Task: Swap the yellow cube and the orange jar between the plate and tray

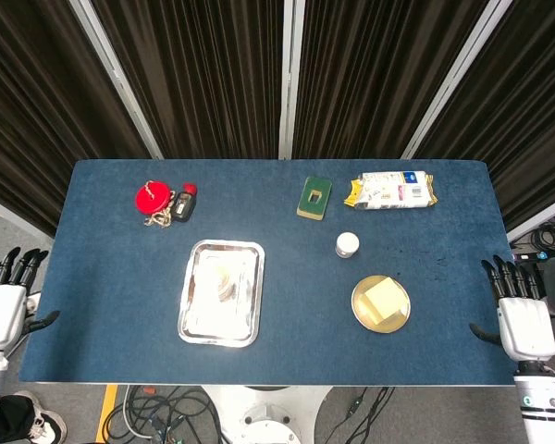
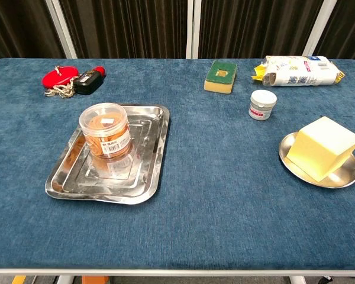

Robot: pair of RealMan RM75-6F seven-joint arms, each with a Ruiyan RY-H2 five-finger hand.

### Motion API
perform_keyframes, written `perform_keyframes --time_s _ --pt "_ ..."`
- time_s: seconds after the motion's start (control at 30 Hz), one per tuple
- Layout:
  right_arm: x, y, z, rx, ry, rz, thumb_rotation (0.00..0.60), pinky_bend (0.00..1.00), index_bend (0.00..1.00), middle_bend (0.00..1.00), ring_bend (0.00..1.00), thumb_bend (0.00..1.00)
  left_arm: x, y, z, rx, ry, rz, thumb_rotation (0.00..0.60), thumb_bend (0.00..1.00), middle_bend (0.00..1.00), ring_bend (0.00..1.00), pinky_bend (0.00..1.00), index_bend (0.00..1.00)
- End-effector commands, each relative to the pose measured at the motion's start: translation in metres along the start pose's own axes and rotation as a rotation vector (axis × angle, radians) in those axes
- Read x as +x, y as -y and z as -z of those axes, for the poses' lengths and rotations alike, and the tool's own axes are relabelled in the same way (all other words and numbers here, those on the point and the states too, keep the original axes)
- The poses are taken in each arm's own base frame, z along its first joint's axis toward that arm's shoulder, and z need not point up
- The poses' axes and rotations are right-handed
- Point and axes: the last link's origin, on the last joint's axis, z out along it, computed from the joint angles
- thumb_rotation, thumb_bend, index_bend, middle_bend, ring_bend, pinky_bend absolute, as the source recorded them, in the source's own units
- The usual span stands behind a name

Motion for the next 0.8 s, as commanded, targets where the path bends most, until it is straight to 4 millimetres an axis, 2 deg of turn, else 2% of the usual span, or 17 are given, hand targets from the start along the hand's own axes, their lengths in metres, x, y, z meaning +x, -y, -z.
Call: perform_keyframes --time_s 0.03,0.37,0.67,0.8 --pt "0.000 0.005 -0.001 0.023 0.014 -0.001 0.600 0.00 0.00 0.00 0.00 0.00 0.001 -0.004 -0.002 -0.019 -0.002 0.008 0.600 0.00 0.10 0.03 0.16 0.13" --pt "-0.001 0.029 -0.012 0.110 0.115 0.056 0.600 0.00 0.00 0.00 0.00 0.00 0.003 -0.006 -0.001 -0.048 0.012 0.017 0.600 0.00 0.10 0.03 0.16 0.13" --pt "-0.009 0.074 -0.050 0.268 0.212 0.185 0.600 0.00 0.00 0.00 0.00 0.00 -0.003 -0.008 0.000 -0.061 0.020 0.025 0.600 0.00 0.10 0.03 0.16 0.13" --pt "-0.019 0.093 -0.065 0.316 0.284 0.230 0.600 0.00 0.00 0.00 0.00 0.00 -0.004 -0.010 -0.001 -0.070 0.019 0.027 0.600 0.00 0.10 0.03 0.16 0.13"
